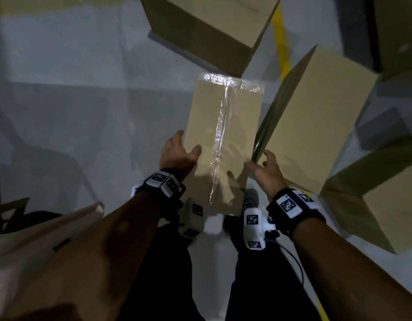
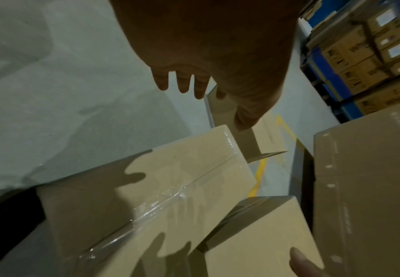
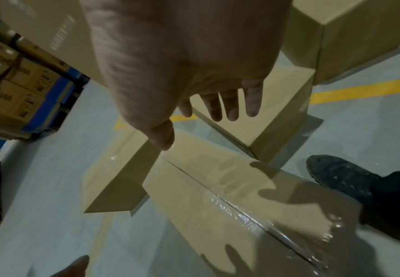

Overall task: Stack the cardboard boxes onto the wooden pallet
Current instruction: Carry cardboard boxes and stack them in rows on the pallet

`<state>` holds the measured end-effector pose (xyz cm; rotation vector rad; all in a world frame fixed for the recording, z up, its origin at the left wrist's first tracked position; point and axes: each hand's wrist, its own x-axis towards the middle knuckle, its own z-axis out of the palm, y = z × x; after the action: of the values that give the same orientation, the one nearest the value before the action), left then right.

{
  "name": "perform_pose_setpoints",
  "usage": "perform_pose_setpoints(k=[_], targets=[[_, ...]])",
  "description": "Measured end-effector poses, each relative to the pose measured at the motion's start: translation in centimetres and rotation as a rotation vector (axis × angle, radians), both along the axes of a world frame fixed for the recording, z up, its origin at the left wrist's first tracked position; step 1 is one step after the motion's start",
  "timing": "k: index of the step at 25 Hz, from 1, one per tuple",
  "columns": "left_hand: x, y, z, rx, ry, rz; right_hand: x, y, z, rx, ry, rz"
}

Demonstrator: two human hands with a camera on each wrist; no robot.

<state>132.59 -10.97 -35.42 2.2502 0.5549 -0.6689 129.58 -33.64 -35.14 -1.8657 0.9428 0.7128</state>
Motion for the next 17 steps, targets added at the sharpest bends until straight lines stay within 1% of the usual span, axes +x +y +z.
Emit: perform_pose_setpoints(k=[2, 4, 6, 8, 11, 14, 17], targets=[[0.8, -0.2, -4.9, 0.0, 0.011, 0.011, 1.3, -0.1, -5.0, 0.031, -0.005, 0.002], [1.9, -0.4, -9.8, 0.003, 0.02, -0.03, 2.7, -0.3, -9.9, 0.043, -0.027, 0.002], [2.3, -0.3, -13.9, 0.016, 0.019, -0.105, 3.3, -0.6, -13.8, 0.03, -0.042, -0.006], [2.4, -0.1, -17.0, 0.028, 0.03, -0.162, 3.3, -0.8, -16.7, 0.021, -0.046, -0.006], [2.3, -0.1, -19.7, -0.015, 0.044, -0.19, 2.7, -0.6, -19.4, 0.039, -0.083, -0.03], [2.7, 0.2, -20.8, -0.06, -0.017, -0.206, 2.9, -0.4, -20.4, 0.006, -0.154, -0.066], [3.1, 0.7, -21.9, -0.093, -0.054, -0.202, 3.4, -0.6, -20.9, -0.005, -0.159, -0.062]])
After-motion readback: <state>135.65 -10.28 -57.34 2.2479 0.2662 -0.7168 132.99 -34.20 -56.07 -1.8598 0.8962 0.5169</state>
